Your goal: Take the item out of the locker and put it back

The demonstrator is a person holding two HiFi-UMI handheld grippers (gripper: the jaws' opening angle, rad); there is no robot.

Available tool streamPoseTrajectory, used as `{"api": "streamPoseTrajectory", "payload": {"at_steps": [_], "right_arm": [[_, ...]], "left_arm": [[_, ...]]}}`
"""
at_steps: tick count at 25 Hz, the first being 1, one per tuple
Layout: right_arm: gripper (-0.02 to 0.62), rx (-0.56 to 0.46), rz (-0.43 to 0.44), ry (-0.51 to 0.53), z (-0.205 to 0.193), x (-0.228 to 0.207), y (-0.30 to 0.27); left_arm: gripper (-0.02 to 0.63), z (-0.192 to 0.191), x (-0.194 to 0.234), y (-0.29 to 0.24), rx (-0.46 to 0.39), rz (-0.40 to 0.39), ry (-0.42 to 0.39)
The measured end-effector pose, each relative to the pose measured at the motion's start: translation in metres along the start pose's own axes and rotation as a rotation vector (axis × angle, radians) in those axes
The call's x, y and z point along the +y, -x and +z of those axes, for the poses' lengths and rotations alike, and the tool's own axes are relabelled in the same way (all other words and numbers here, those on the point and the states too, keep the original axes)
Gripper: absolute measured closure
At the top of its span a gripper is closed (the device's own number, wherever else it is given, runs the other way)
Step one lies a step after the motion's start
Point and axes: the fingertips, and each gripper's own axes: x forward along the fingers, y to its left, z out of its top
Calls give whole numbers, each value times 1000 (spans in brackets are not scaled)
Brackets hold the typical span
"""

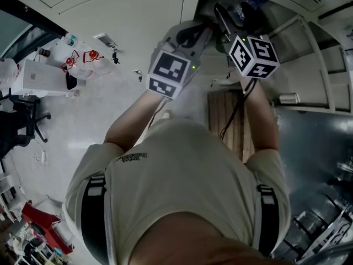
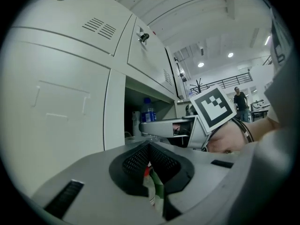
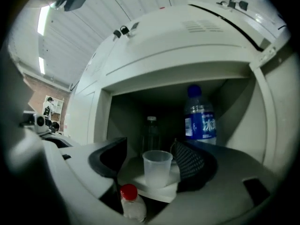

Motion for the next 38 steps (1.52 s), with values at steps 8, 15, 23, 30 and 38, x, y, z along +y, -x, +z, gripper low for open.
{"api": "streamPoseTrajectory", "payload": {"at_steps": [8, 15, 23, 30, 38], "right_arm": [[369, -87, 21, -82, 43, 8, 56], [501, -122, 68, -50, 62, 26, 95], [573, -68, 129, 21, 43, 64, 118], [591, 37, 203, -36, -4, 98, 126], [592, 67, 235, -116, -28, 113, 131]], "left_arm": [[594, 47, -10, 30, -83, -33, -57], [594, 70, -26, 53, -126, -90, -71], [594, 59, -41, 70, -124, -147, -43], [594, 38, -48, 80, -118, -174, -9], [594, 4, -42, 92, -55, -143, 36]]}}
